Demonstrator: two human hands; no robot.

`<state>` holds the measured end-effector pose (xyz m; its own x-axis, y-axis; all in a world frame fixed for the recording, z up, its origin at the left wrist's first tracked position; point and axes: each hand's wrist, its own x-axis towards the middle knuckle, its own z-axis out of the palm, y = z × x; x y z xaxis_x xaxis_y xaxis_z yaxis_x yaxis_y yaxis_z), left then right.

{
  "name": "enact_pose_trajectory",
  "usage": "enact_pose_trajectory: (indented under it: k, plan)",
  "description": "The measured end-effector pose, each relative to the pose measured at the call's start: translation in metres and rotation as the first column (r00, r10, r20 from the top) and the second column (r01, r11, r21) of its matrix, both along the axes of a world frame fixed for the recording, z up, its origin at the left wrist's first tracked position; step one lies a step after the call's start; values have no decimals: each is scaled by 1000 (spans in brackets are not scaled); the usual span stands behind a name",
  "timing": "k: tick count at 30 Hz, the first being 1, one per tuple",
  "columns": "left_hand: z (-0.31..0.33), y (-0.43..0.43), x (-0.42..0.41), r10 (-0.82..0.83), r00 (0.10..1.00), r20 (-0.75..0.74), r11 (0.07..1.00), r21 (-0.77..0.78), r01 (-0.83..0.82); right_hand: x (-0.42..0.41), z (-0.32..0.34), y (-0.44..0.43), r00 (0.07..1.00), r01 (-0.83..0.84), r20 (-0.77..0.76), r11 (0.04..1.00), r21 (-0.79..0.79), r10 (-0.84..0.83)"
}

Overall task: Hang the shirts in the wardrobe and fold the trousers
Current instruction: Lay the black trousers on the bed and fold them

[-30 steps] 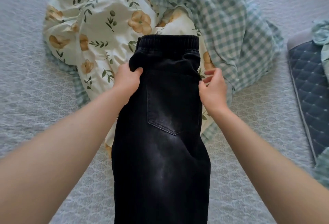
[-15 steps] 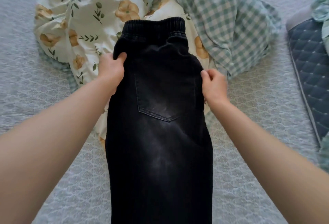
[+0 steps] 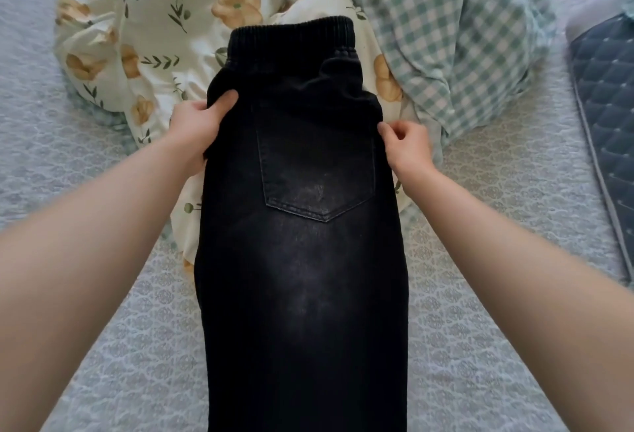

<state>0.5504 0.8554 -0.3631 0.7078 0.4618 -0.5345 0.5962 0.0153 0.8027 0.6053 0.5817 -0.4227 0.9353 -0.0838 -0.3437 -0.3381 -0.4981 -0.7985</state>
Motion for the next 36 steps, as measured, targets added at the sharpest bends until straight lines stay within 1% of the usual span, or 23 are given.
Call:
enact_pose_trajectory:
  k: [2,4,6,8,10,12,14,16,18,21,23,25,27,28,30,31,33,36]
  plan:
    - [1,3,-17,-4,1000,-17,986,-166,1,-11,2,-7,999,27,-48,995,96,-22]
    - [-3,10,-38,5,1000,15,952,-305,0,-29,2,-16,990,29,-144,981,192,-2]
    - [-9,17,-62,50,996,68,936,-351,-23,-54,-3,-28,970,5,-237,970,243,54]
    - [-14,20,-89,60,994,90,936,-350,-25,-84,-11,-42,942,-30,-315,961,274,119]
    - [-22,19,-120,30,998,61,946,-323,-9,-116,-21,-56,905,-26,-397,952,306,152]
    - [-30,15,-152,6,1000,21,958,-286,0,-142,-31,-68,865,45,-481,932,358,143]
    - [-37,9,-179,11,1000,9,964,-265,-8,-162,-38,-78,848,140,-520,901,410,105]
    - [-39,2,-196,40,999,22,974,-224,-34,-173,-37,-86,848,193,-526,883,429,70]
    - [-41,-4,-207,67,997,41,987,-147,-60,-179,-34,-90,863,185,-500,874,449,74]
    - [-45,-14,-218,24,999,46,999,-41,-22,-181,-28,-92,875,164,-472,853,495,106]
    - [-48,-22,-224,23,998,51,999,-32,-21,-180,-21,-91,868,149,-482,860,487,122]
    - [-49,-29,-228,38,999,36,999,3,-38,-180,-14,-90,848,113,-510,894,433,140]
    - [-50,-32,-230,38,999,23,999,36,-39,-179,-8,-91,812,88,-568,934,347,135]
    - [-50,-32,-231,40,999,20,998,52,-41,-179,-4,-93,782,76,-603,936,344,159]
    - [-50,-32,-231,59,998,17,995,79,-60,-178,5,-96,732,99,-643,899,428,226]
    - [-50,-31,-231,67,998,18,994,84,-68,-179,9,-98,721,142,-651,869,474,237]
    - [-50,-31,-231,79,997,27,992,95,-81,-184,13,-102,711,243,-664,806,541,232]
    - [-48,-30,-230,92,995,42,990,102,-95,-193,14,-105,709,375,-677,708,599,197]
